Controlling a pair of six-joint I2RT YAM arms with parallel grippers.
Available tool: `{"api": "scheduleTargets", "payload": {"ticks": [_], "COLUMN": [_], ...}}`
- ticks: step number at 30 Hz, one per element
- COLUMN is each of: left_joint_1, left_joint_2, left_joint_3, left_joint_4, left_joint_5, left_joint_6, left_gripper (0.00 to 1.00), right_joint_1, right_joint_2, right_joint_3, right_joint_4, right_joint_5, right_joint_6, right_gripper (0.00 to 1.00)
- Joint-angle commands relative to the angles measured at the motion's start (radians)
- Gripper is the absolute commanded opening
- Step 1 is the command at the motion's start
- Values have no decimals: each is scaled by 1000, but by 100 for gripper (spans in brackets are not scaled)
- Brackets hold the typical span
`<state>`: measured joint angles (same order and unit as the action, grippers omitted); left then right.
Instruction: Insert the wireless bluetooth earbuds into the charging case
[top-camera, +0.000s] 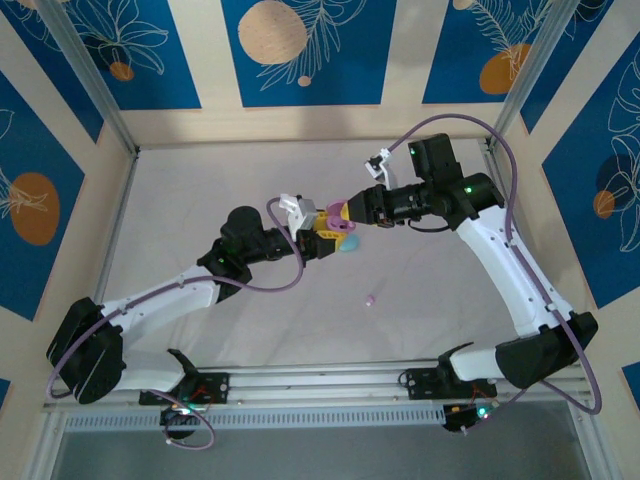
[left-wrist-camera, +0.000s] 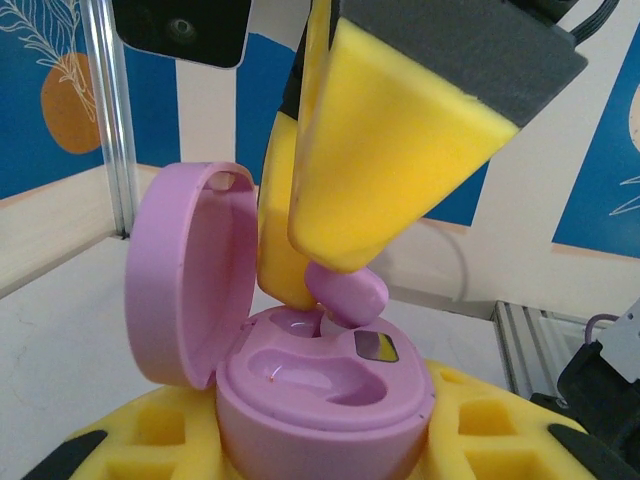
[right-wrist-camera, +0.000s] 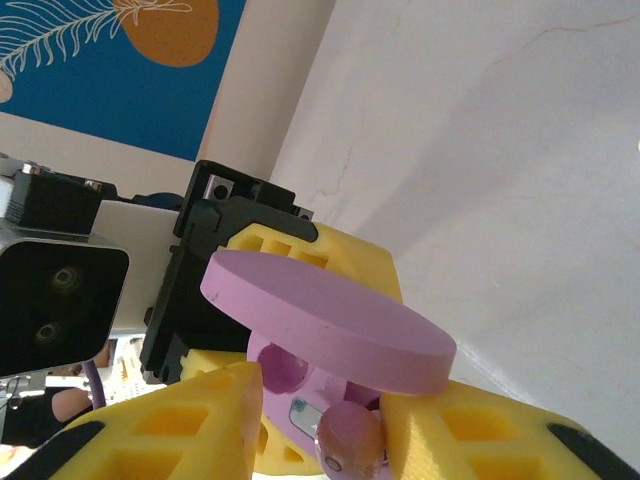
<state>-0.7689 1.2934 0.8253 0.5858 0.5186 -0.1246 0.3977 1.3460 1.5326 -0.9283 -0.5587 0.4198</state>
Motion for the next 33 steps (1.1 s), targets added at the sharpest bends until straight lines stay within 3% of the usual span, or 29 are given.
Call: {"api": "scheduleTargets", "payload": {"ticks": [1, 14, 20, 26, 33], "left_joint_1": [-15, -16, -16, -17, -18], "left_joint_2": [-28, -30, -54, -78, -94], "left_joint_3": [7, 6, -11, -36, -41], "left_joint_4": [133, 126, 123, 141, 141], "left_joint_5": [50, 43, 0, -52, -73], "left_joint_6": [4, 9, 27, 41, 45], "left_gripper": [29, 29, 29, 29, 28], "right_joint_1": [5, 4, -3, -19, -102], "right_joint_2": [-6, -47, -163, -315, -396], "right_joint_3": [21, 29, -31, -145, -264], "right_joint_4": [-24, -21, 106, 233, 211], "right_joint_5": [86, 90, 84, 249, 455], "right_joint_6": [7, 11, -8, -10, 56], "right_gripper": [40, 44, 46, 49, 49]}}
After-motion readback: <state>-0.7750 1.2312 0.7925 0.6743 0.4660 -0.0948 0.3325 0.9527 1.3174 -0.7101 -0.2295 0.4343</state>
